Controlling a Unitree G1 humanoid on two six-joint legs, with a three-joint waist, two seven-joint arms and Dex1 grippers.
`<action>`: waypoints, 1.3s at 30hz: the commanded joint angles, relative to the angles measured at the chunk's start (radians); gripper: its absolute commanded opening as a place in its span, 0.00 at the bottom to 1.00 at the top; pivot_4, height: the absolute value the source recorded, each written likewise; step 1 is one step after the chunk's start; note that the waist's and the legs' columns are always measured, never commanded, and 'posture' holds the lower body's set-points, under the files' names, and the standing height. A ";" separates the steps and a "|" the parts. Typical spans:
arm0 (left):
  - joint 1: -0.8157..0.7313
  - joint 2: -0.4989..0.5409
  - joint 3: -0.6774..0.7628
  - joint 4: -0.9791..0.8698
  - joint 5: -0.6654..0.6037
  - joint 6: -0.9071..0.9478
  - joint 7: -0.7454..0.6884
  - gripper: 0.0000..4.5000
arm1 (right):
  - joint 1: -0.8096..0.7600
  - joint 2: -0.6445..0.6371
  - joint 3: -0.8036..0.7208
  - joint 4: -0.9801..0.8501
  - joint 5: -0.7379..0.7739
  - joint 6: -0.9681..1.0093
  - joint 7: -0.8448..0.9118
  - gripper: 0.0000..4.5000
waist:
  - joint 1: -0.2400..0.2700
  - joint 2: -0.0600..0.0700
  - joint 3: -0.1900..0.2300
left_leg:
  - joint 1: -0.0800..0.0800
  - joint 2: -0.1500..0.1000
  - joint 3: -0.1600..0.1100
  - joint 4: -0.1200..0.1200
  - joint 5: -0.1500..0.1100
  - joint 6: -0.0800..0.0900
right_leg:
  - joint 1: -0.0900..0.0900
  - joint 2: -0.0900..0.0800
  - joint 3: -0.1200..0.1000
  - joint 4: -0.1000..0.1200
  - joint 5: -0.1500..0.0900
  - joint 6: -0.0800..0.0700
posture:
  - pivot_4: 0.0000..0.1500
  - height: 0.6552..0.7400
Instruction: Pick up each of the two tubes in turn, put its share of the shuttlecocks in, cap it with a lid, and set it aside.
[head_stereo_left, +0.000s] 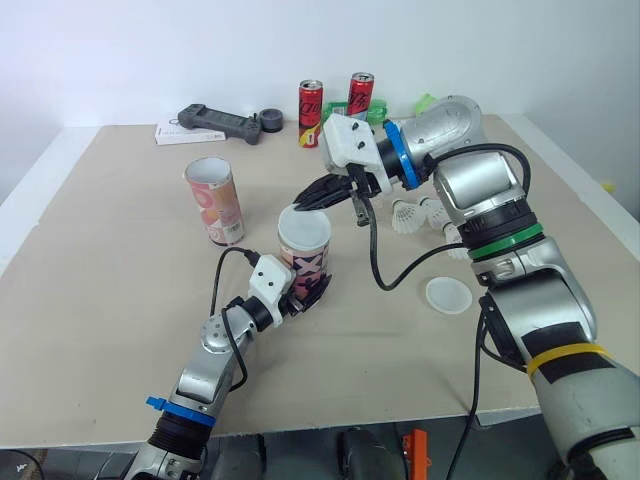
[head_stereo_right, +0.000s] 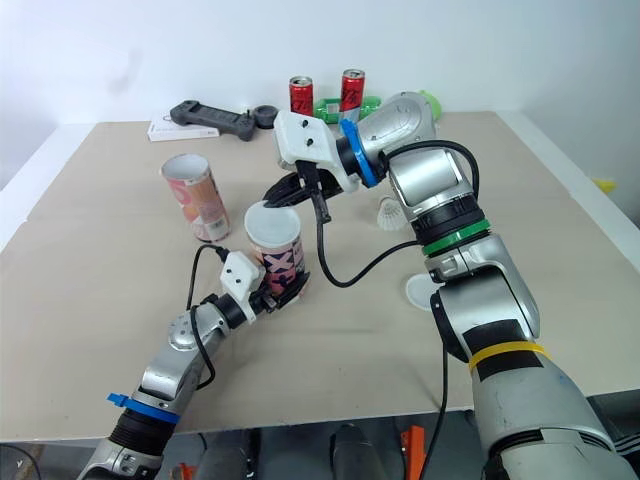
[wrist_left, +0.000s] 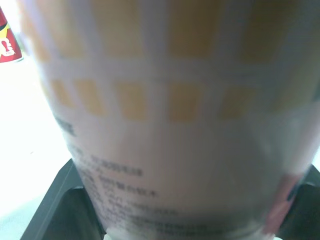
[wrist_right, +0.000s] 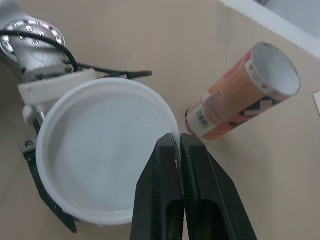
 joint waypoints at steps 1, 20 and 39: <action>0.020 0.004 -0.015 0.026 0.025 0.018 0.011 0.73 | -0.034 -0.014 0.009 -0.015 -0.030 -0.046 0.014 0.02 | 0.000 0.000 0.000 | 0.000 0.000 0.000 0.000 0.000 0.000 | 0.000 0.000 0.000 0.000 0.000 0.000 | 1.00 1.00; 0.018 -0.003 -0.016 0.029 0.028 0.017 0.013 0.73 | -0.042 -0.009 0.040 -0.035 -0.107 -0.143 0.018 0.02 | 0.000 0.000 0.000 | 0.000 0.000 0.000 0.000 0.000 0.000 | 0.000 0.000 0.000 0.000 0.000 0.000 | 1.00 1.00; 0.020 0.001 -0.021 0.023 0.021 0.022 0.010 0.73 | -0.099 0.011 -0.017 0.022 -0.076 -0.159 -0.043 0.89 | 0.000 0.000 0.000 | 0.000 0.000 0.000 0.000 0.000 0.000 | 0.000 0.000 0.000 0.000 0.000 0.000 | 1.00 1.00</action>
